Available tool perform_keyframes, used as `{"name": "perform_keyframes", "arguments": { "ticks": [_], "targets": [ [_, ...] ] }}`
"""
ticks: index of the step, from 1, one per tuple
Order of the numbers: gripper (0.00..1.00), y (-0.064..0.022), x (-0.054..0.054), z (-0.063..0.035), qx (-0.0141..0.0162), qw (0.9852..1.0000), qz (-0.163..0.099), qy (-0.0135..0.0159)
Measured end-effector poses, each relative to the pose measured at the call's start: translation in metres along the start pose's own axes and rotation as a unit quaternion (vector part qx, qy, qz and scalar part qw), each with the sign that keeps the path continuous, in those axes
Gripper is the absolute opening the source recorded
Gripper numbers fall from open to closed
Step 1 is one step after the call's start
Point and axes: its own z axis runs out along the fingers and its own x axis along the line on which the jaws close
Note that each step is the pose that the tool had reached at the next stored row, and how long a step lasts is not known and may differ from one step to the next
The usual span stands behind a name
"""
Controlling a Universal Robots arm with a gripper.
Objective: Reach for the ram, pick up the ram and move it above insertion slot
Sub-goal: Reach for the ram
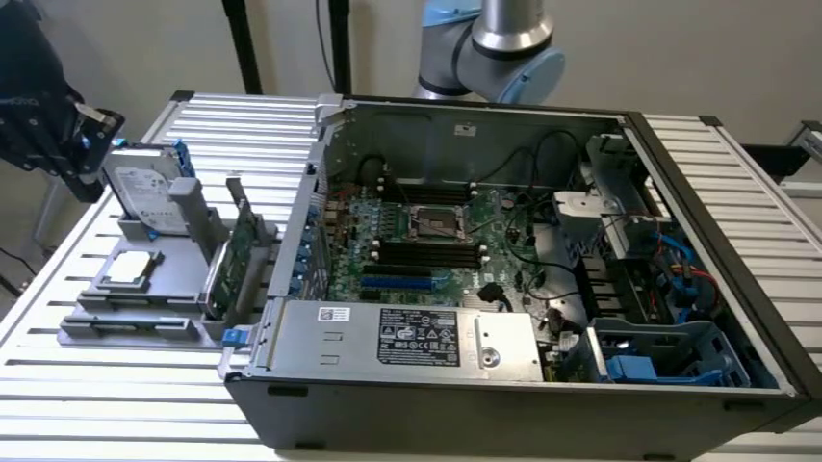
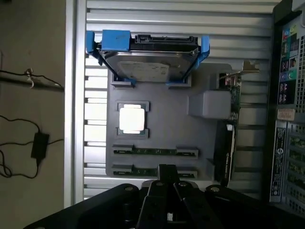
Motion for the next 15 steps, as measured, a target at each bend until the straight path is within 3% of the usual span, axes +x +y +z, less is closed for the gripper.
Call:
{"name": "perform_keyframes", "arguments": {
  "ticks": [10,15],
  "targets": [
    [0.11,-0.0252,-0.003,0.0013,0.0003,1.0000,-0.002,0.0001],
    [0.11,-0.0284,-0.003,0.0025,0.0003,0.9997,-0.024,0.0010]
  ]
}}
